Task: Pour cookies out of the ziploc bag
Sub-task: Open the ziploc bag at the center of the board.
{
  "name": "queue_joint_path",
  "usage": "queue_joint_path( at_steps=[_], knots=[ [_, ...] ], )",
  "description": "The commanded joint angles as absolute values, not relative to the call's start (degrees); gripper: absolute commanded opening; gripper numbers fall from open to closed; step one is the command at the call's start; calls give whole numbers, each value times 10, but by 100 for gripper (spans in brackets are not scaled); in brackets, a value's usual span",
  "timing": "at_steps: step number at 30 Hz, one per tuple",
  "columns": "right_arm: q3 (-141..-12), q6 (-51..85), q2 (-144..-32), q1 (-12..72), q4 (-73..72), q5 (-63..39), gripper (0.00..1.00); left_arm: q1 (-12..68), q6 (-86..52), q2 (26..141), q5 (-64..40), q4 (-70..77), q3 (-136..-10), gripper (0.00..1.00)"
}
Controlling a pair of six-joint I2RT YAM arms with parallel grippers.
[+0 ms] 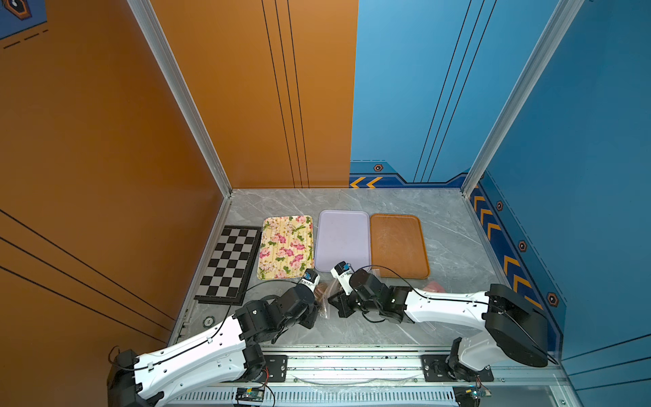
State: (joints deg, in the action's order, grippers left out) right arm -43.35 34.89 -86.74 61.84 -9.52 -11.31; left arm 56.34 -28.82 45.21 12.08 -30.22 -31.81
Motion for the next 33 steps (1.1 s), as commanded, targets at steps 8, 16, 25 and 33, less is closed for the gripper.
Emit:
queue_joint_path(
  at_steps=[8,16,25,33],
  knots=[
    [-441,332,-874,616,-81,-147,0,453,-257,490,-52,-193,-285,40],
    [-428,325,-847,615,-77,-135,0,439,-278,538,-92,-173,-280,39],
    [-428,321,-844,614,-79,-137,0,434,-286,572,-104,-153,-277,38],
    [-428,312,-838,614,-82,-137,0,435,-286,617,-118,-135,-282,35]
  ],
)
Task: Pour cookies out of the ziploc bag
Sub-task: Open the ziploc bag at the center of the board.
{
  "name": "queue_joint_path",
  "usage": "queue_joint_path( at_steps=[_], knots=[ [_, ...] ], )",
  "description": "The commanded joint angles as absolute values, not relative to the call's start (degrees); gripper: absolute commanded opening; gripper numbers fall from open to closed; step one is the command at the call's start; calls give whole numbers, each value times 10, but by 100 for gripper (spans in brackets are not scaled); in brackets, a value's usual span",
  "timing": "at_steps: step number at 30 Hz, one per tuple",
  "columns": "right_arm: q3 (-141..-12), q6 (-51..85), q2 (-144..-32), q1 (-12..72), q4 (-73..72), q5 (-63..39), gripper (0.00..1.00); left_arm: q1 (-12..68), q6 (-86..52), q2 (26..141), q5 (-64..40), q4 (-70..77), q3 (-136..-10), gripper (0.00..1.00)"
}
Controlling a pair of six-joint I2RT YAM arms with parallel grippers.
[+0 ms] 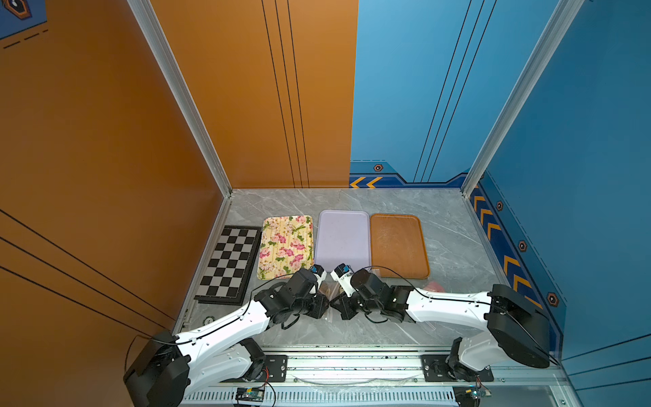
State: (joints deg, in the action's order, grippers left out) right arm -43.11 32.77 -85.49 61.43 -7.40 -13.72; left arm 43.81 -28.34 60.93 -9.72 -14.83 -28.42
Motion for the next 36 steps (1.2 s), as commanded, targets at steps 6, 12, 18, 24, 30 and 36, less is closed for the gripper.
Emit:
queue_joint_path(
  at_steps=[6,12,18,24,30,36],
  knots=[
    [-429,313,-843,614,-86,-142,0,435,-287,620,-114,-121,-285,24],
    [-429,313,-843,613,-85,-143,0,435,-293,613,-99,-114,-281,0],
    [-420,312,-827,605,-78,-135,0,427,-318,566,-54,-137,-266,0],
    [-419,307,-815,597,-62,-138,0,433,-300,515,-47,-173,-267,24],
    [-457,263,-830,574,-4,-195,0,445,-221,519,-48,-212,-306,56],
    [-583,188,-859,565,145,-281,0,467,-211,505,34,-221,-324,57]
  ],
)
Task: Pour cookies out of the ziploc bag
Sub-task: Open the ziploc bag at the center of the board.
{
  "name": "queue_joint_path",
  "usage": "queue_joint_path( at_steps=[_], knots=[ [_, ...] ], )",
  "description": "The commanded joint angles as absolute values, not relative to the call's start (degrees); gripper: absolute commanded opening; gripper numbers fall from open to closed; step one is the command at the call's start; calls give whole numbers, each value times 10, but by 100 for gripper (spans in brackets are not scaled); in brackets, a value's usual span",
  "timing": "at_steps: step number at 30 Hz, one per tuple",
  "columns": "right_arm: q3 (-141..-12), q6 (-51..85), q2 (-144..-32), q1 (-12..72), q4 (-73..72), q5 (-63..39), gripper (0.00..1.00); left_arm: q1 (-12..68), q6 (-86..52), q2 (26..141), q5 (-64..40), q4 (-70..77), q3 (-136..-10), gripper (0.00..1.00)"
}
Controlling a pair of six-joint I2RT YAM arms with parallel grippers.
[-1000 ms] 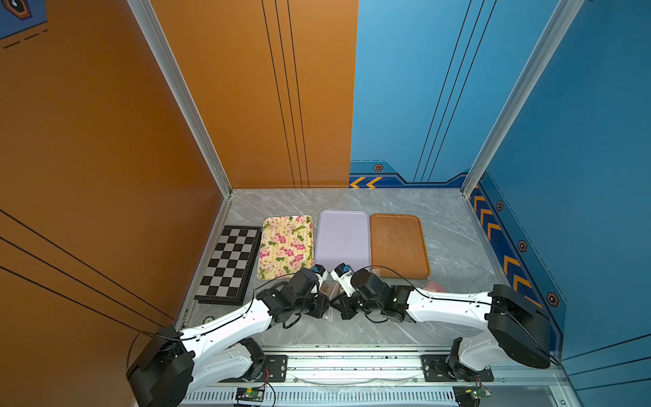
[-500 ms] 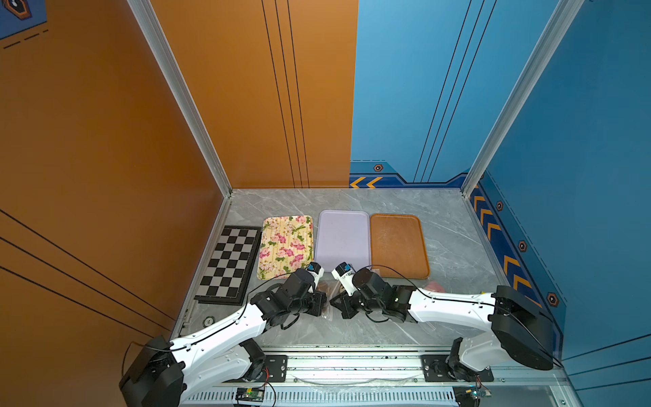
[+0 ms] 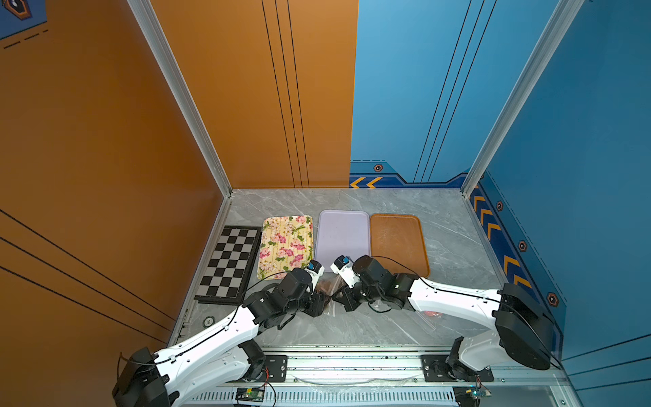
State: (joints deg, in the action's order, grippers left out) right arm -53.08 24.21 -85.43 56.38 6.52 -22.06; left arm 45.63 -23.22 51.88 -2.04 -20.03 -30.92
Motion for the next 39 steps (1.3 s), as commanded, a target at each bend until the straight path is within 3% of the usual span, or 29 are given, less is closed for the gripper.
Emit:
queue_joint_path(
  at_steps=[1,7,18,28,39],
  knots=[
    [-600,179,-861,565,164,-289,0,470,-216,493,58,-222,-323,57],
    [-663,162,-864,562,242,-303,0,469,-236,414,141,-260,-309,58],
    [-647,153,-917,547,258,-307,0,491,-205,433,52,-216,-274,61],
    [-632,151,-899,523,266,-296,0,519,-179,442,6,-140,-238,64],
    [-629,143,-882,526,267,-303,0,464,-109,482,-57,-48,-232,69]
  ],
)
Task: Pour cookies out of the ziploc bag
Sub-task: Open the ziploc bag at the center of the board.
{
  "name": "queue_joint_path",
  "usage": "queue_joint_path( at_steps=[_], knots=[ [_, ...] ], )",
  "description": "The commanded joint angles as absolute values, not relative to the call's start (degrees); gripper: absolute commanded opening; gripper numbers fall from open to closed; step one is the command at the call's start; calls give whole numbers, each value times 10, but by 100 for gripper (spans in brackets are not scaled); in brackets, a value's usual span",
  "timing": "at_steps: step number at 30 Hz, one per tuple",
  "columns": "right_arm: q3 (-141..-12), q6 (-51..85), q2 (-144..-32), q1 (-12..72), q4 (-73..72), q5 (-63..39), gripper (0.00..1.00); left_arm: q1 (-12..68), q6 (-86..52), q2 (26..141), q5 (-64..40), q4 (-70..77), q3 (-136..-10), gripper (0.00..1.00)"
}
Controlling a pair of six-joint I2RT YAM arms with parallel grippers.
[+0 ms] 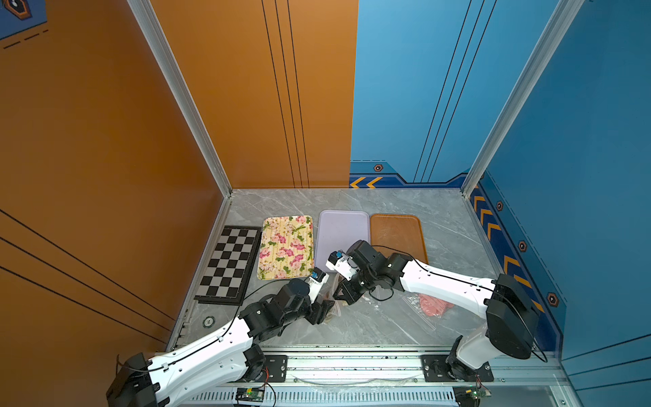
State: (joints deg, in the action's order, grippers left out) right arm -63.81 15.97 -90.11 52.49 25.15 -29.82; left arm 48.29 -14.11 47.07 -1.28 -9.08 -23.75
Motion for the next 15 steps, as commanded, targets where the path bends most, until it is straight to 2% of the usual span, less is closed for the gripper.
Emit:
queue_joint_path(
  at_steps=[1,10,15],
  knots=[
    [-629,142,-880,526,267,-302,0,456,-106,489,-68,-41,-233,69],
    [-627,138,-882,523,267,-308,0,426,-79,540,-162,24,-230,63],
    [-632,137,-884,523,267,-309,0,415,-71,558,-181,27,-237,49]
  ],
)
